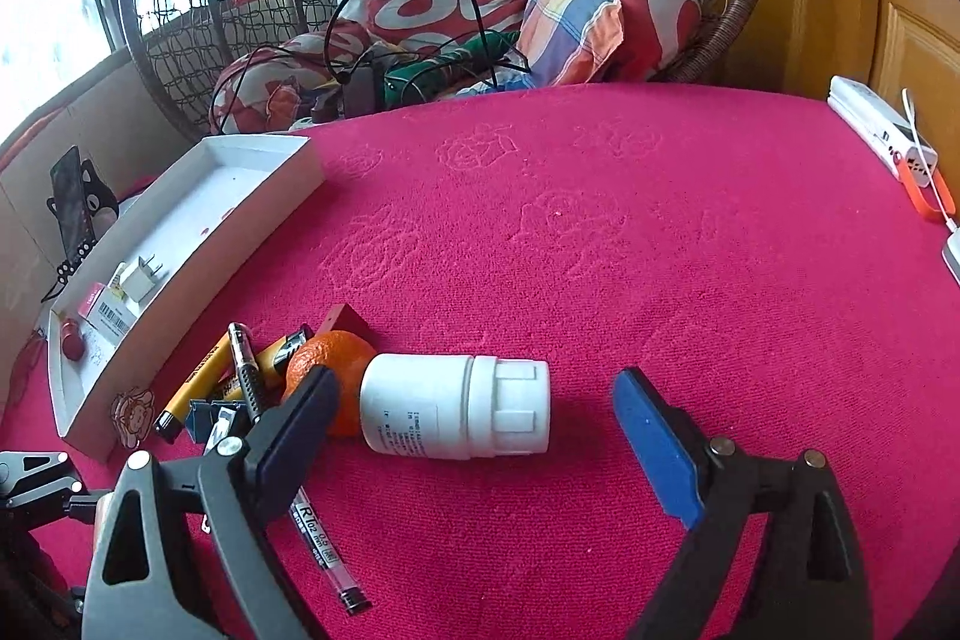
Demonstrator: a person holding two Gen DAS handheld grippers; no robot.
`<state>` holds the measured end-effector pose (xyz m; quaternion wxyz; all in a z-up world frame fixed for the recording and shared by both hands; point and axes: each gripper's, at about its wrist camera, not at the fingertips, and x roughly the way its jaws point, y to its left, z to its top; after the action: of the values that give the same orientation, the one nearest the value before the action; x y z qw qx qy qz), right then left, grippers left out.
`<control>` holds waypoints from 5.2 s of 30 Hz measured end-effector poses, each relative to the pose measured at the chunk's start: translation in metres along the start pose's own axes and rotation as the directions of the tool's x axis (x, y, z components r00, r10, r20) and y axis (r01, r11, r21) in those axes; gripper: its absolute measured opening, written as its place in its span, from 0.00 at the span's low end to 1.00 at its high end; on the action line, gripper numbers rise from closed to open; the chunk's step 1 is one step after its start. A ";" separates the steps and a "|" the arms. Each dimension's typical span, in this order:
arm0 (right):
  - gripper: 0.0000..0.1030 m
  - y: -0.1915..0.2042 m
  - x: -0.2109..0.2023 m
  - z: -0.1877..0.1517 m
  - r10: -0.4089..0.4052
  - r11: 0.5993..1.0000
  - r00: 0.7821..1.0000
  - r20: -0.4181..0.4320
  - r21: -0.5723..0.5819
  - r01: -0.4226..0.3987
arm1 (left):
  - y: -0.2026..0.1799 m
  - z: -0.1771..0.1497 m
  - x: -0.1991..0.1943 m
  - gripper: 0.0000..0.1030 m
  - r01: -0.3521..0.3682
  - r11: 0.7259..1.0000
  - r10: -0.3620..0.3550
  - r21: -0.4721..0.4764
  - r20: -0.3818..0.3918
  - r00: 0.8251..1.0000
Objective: Organize rigid objects
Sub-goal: 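Grasp the white pill bottle with the right tool while the left tool holds the tape, then carry the tape into the tray with the left tool while the right carries the pill bottle, then withdraw both tools from the tray toward the black plug and clips, then grasp the black plug with the right tool while the left tool grasps the blue binder clip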
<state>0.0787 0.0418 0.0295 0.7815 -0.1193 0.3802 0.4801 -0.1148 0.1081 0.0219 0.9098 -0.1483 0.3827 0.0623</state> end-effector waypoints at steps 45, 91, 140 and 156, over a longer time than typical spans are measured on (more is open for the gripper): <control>0.58 0.074 -0.109 0.010 0.092 0.994 0.964 0.249 -0.076 -0.075 | 0.014 0.003 -0.091 0.46 -0.053 0.997 0.066 -0.057 0.261 0.963; 0.58 0.217 0.072 0.073 0.203 0.978 0.978 -0.038 -0.029 -0.204 | 0.252 0.049 -0.084 0.46 -0.226 0.806 0.383 -0.547 0.192 0.903; 0.89 0.045 -0.074 -0.051 0.129 0.992 0.978 0.162 -0.004 -0.130 | 0.061 0.024 -0.055 1.00 -0.244 0.939 0.296 -0.241 0.210 0.932; 0.21 0.073 -0.019 -0.049 0.067 0.978 0.996 -0.054 -0.196 -0.076 | 0.048 0.036 -0.017 1.00 -0.225 0.964 0.240 -0.142 0.104 0.965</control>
<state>-0.0109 0.0390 0.0222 0.7388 -0.1940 0.3527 0.5404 -0.1129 0.1650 0.0473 0.9061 -0.1568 0.3370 0.2022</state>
